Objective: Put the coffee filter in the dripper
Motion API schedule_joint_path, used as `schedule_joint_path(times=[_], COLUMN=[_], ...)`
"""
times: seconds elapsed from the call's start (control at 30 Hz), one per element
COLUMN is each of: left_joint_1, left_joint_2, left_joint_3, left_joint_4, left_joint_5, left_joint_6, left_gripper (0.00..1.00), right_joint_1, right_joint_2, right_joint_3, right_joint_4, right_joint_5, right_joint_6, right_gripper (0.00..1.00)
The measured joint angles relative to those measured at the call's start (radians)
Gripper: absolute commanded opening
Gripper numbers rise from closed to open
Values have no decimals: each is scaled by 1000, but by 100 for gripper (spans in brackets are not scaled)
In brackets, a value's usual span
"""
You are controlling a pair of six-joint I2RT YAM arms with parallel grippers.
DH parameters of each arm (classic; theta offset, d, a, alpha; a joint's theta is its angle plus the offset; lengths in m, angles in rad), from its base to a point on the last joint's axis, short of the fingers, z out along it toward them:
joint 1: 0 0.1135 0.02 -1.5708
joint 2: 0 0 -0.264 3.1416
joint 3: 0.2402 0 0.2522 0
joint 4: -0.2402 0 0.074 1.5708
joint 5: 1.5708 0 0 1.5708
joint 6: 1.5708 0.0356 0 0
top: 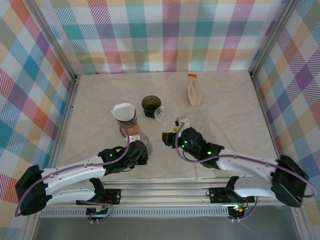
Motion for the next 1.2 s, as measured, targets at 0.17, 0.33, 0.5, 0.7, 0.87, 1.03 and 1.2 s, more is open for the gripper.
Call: schedule_joint_path(times=[0.17,0.33,0.5,0.7,0.87,1.03,1.2], left_joint_1=[-40,-43,-47,-48,-52,-52,-52], left_joint_2=[109,209,239,238,227,154,-7], left_joint_3=[17,31,51,52,72,90,92], left_joint_4=[164,240,264,256,249,232,172], left_joint_5=[63,132,167,174,174,166,121], left_joint_6=[60,99,118,122,118,108,93], left_gripper=[0,0,0,30,52,64,77], right_joint_1=[-2,-2,-2,-2,-32,-71,-103], right_joint_2=[-214,-291,-294,-246,-131,0,169], right_joint_3=[-21,-23,-23,2,82,121,200], right_joint_4=[-210,-363,-466,-555,-600,-554,-471], right_joint_5=[105,161,187,196,178,86,-7], right_joint_6=[22,51,85,118,133,100,69], right_gripper=[65,66,66,69,70,71,71])
